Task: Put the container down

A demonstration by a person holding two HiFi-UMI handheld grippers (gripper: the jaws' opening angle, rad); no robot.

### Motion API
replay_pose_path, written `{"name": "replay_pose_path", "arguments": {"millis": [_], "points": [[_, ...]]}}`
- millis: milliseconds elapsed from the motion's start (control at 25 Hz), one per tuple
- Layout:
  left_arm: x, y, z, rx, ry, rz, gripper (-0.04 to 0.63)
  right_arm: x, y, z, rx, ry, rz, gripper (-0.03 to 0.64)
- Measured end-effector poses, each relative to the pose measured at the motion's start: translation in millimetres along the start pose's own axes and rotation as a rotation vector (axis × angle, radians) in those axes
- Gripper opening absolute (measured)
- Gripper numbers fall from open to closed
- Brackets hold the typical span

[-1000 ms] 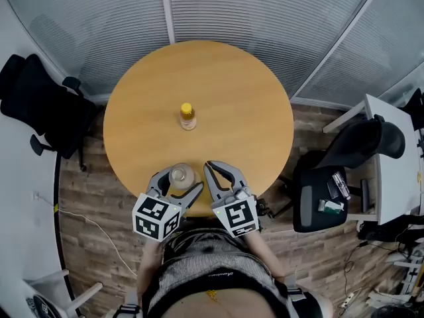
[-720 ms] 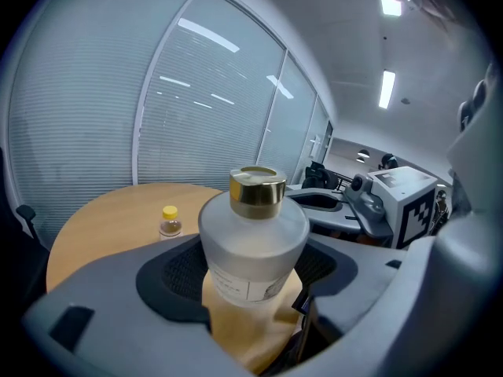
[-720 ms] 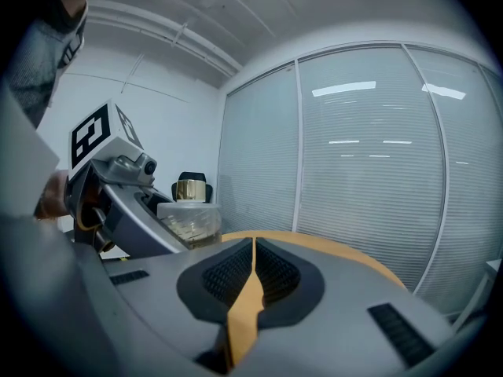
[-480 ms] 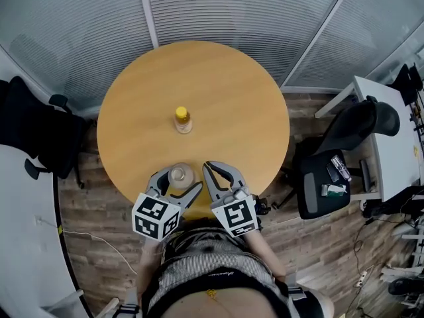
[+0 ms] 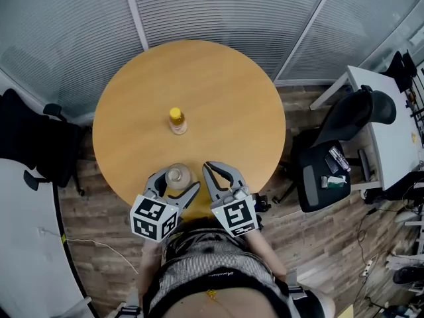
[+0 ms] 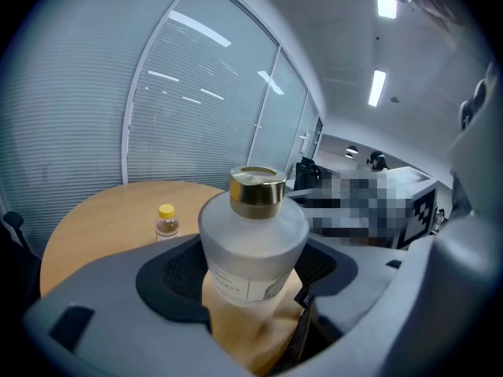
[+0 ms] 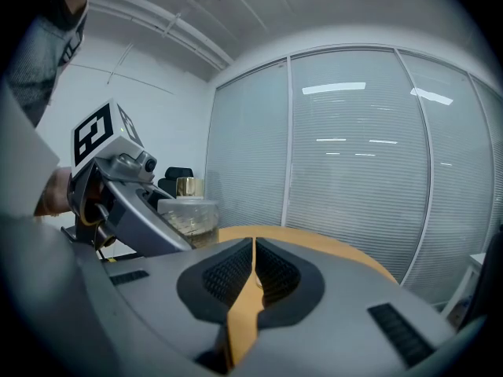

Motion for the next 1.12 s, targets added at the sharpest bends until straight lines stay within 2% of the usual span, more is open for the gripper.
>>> {"name": "replay_pose_path", "arguments": {"millis": [280,760,1120], "points": [[12,-9,15,0.008,-0.034,-0.037,0.344,23,-1,-1,0.002,-0.052,-0.015,0.025],[41,-36,40,0.052,-0.149,-0.101,0.344,72,-7,-9,0.033,-0.163,-0.064,0.025],[56,-33,48,0.069,-0.236,-0.158,0.344,87,1,-9,0.036,-0.263,-0.107,0.025]]}}
Point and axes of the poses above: the fingertips, and each gripper's own axes: z forward along the fingers, x to its right, y out of its underside, the point moved 7 cm from there along -z, backward along the fingers, and after that the axes turned 6 degrees about -x, right-handed, at the moved point
